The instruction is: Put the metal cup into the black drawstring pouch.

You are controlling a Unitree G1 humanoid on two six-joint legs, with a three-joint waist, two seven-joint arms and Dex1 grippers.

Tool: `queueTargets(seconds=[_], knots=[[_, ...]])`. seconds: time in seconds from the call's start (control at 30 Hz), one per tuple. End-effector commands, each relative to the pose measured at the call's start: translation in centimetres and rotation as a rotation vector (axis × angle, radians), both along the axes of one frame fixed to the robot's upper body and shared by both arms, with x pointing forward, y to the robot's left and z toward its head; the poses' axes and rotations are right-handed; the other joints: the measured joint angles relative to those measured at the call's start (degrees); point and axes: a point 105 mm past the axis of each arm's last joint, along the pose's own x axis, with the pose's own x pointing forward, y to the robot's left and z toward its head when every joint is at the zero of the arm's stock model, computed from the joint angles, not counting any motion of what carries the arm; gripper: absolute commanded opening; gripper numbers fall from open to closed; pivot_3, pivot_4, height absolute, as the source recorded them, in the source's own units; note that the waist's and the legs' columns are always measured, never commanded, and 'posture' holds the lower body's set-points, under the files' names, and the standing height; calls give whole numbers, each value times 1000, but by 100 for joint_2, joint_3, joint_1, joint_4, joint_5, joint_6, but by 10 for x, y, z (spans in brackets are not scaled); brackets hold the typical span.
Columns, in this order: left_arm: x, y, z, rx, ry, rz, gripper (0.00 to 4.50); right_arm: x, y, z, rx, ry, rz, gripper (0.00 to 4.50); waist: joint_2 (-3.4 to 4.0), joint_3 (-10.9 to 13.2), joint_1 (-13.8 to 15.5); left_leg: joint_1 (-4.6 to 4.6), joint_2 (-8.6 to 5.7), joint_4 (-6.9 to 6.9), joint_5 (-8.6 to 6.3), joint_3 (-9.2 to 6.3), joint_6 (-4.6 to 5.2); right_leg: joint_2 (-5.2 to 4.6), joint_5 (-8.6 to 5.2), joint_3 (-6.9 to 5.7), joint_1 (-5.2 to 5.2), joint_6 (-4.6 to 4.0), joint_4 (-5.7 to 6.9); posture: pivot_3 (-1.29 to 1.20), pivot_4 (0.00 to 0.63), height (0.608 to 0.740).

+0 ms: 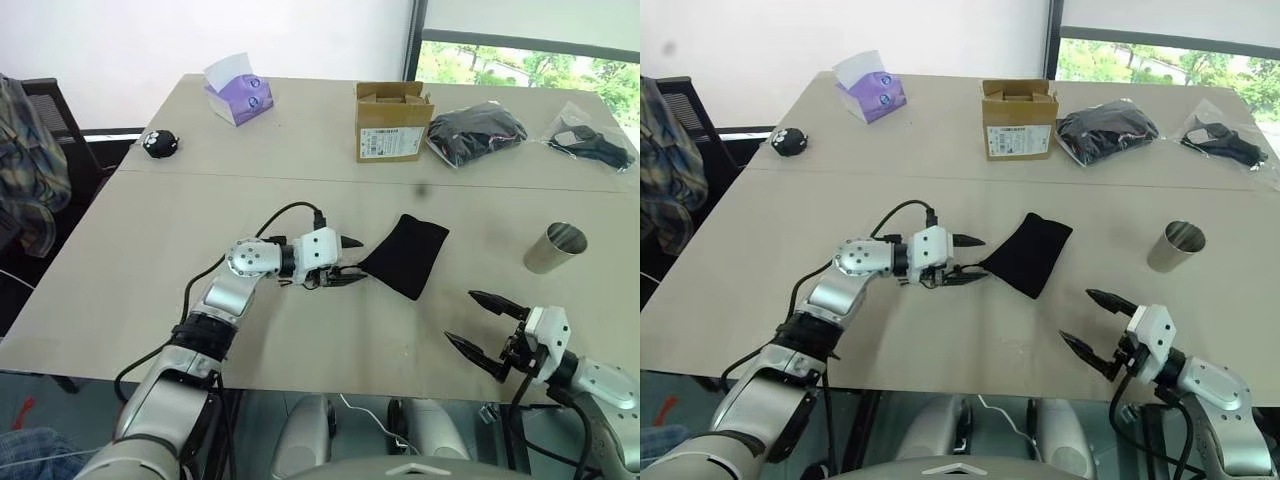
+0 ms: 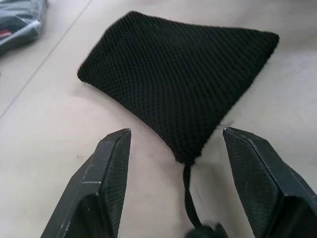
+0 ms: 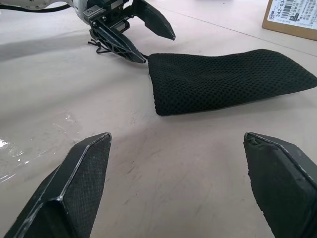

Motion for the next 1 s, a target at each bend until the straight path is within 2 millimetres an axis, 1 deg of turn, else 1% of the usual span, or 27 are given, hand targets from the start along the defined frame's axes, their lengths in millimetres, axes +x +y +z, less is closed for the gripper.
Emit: queueTargets(seconds=[0.03, 0.2, 0.27, 0.33, 0.43, 0.47, 0.57, 0.63, 0.73, 0.77, 0.87, 0.9, 0.93, 0.97, 1.0], knots=[[4, -3, 5, -16, -46, 10, 3080, -1, 2, 10, 3, -46, -2, 4328, 0, 0, -2, 1, 0, 0, 0, 0, 0, 0, 0, 1, 0, 0, 0, 0, 150, 715], [9, -6, 6, -48, -42, 38, 3080, 2, 3, 12, 6, -54, -10, 4328, 0, 0, 2, 2, 0, 2, 0, -2, 0, 0, 0, 2, 0, 0, 1, 0, 150, 715], [10, -8, 5, -33, -61, 28, 2593, 6, 3, 15, 11, -60, -14, 4388, 0, 0, -1, 1, 0, 2, 0, -2, 0, 0, 0, 2, 0, 1, 1, 0, 150, 715], [10, -10, 6, -32, -74, 21, 1950, 7, 3, 16, 14, -65, -16, 4388, 0, 0, 1, 2, 0, 2, 0, -2, 0, 0, 0, 1, 0, 0, 2, 0, 150, 715], [12, -13, 9, -36, -84, 17, 640, 8, 3, 17, 9, -66, -20, 4388, 0, 0, 3, 1, 0, 2, 0, -1, 0, 0, 1, 0, 0, 0, 2, 0, 150, 715], [12, -14, 10, -36, -87, 11, 51, 8, 3, 17, 7, -67, -22, 4388, 0, 0, 3, 1, 0, 2, 0, -1, 0, 0, 1, 0, 0, 0, 1, 0, 150, 715], [10, -18, 13, -47, -90, -15, 51, 9, 2, 19, 4, -74, -31, 4388, 0, 0, 2, 0, -1, 2, 0, -1, 0, 0, 0, 0, 0, 0, 1, 0, 150, 715], [8, -22, 14, -58, -89, -31, 51, 9, 3, 24, 7, -93, -36, 4388, 0, 0, 1, 1, -1, 2, 0, -1, 0, 0, 1, 1, 0, 0, 1, 0, 150, 715], [9, -26, 21, -95, -86, -27, 51, 12, 5, 38, -62, -154, -17, 4388, 0, 0, -1, 2, -1, 3, 0, -2, 0, 0, 1, 1, 0, 0, 3, 0, 150, 715], [10, -28, 26, -129, -79, -14, 51, 15, 6, 46, -72, -192, -17, 4388, 0, 0, -3, 2, -1, 3, 0, -2, 0, 0, 1, 2, 0, 1, 3, 0, 150, 715], [16, -36, 52, -290, -26, 44, 51, 33, 4, 89, -57, -383, -95, 4388, -1, 1, -12, 1, -1, 9, 0, -5, 0, 0, 1, 5, 0, 2, 3, 0, 150, 715], [18, -38, 59, -324, -14, 60, 51, 39, 0, 98, -74, -432, -137, 4388, -2, 2, -9, -1, -1, 11, 0, -6, 0, 0, 1, 4, 0, 2, 4, 0, 150, 715], [22, -40, 70, -368, -18, 93, 51, 52, -12, 106, -166, -472, -220, 4388, -2, 2, -4, -1, -1, 14, 0, -7, 0, 0, 2, 3, 0, 2, 5, 0, 150, 715], [26, -41, 79, -405, -25, 120, 51, 63, -24, 109, -237, -475, -292, 4388, -3, 2, -3, -2, -1, 14, 0, -7, 0, 0, 2, 2, 0, 2, 5, 0, 150, 715], [28, -41, 86, -428, -29, 138, 51, 69, -33, 111, -283, -472, -341, 4388, -3, 2, 9, -3, -2, 15, 0, -5, 0, 0, 2, 1, 1, 2, 5, 0, 150, 715]])
